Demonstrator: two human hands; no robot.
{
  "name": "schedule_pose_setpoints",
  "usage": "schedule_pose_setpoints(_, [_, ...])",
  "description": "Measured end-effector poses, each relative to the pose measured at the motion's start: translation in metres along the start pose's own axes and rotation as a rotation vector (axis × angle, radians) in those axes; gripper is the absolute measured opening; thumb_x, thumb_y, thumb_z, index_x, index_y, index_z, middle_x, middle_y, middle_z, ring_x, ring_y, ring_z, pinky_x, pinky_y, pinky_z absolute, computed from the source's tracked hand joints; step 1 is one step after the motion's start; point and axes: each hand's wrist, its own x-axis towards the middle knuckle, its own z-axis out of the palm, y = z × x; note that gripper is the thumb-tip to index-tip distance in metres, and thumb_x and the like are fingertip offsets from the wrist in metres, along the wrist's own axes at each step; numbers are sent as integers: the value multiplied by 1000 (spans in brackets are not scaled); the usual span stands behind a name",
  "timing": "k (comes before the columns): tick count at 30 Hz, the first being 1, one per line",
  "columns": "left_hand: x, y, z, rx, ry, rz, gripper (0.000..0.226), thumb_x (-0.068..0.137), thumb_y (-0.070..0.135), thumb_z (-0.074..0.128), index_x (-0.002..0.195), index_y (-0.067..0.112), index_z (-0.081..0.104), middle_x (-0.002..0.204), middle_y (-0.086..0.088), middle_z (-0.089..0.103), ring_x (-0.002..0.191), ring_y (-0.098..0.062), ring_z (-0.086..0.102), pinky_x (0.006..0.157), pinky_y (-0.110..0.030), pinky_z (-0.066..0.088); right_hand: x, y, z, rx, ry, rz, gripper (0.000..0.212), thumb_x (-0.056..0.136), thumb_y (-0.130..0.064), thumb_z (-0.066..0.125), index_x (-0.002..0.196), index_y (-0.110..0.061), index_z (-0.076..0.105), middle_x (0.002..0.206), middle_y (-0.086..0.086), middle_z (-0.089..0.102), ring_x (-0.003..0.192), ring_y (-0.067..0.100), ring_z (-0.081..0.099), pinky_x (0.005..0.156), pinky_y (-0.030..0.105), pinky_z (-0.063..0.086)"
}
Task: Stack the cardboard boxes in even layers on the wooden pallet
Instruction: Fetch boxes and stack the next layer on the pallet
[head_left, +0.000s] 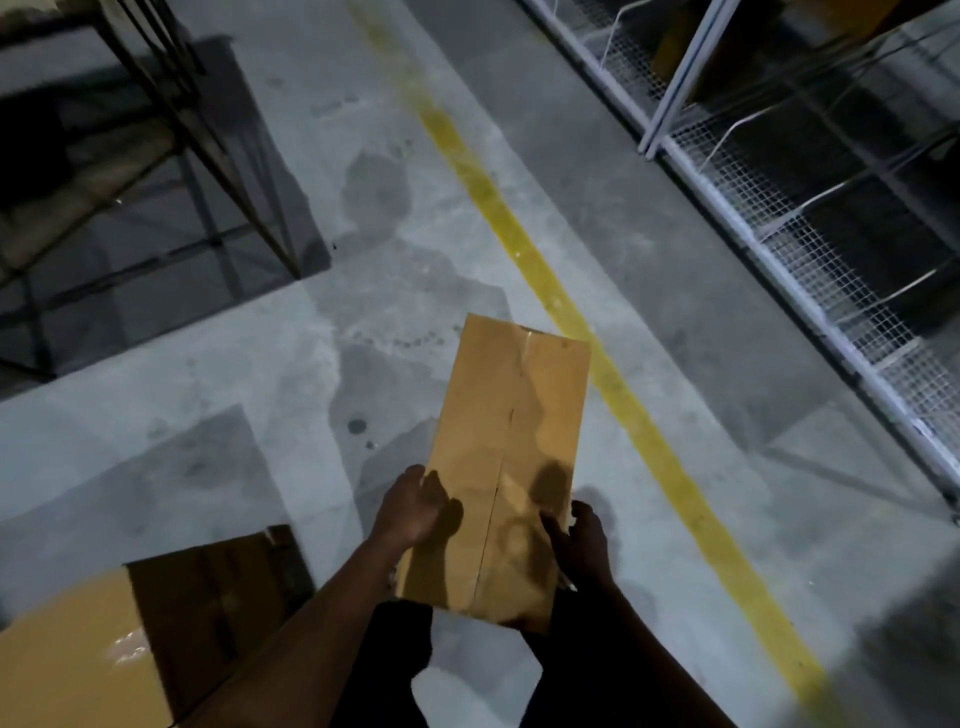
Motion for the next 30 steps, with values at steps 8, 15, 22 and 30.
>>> schedule_pose_setpoints(8, [70, -27, 33, 8, -113, -86, 85, 86, 49, 76, 151, 12, 35, 150, -9, 51, 131, -31, 53, 112, -44, 45, 53, 21, 41, 67, 29, 28, 54, 90, -53, 71, 123, -13, 55, 107, 7, 64, 101, 30, 62, 88, 44, 51])
schedule_pose_setpoints(15, [76, -32, 48, -113, -36, -87, 88, 68, 56, 73, 144, 23, 43, 139, -1, 56, 128, -27, 55, 107, -50, 50, 70, 22, 32, 258, 74, 34, 82, 63, -84, 65, 113, -19, 63, 101, 12, 64, 87, 29, 66, 71, 36, 53])
schedule_pose_setpoints(22, [25, -1, 32, -292, 160, -74, 46, 83, 26, 78, 123, 27, 57, 111, 10, 66, 106, -18, 64, 82, -30, 47, 54, -14, -19, 305, 111, -114, 38, 89, -47, 73, 123, -31, 64, 117, 1, 58, 92, 19, 67, 78, 42, 60])
schedule_pose_setpoints(30, [-39, 33, -3, -423, 348, 12, 48, 85, 28, 76, 124, 36, 50, 118, 12, 58, 106, -15, 62, 89, -36, 53, 26, -73, -76, 322, 76, -265, 52, 93, -39, 74, 140, -22, 59, 130, -1, 54, 117, 18, 57, 104, 38, 47])
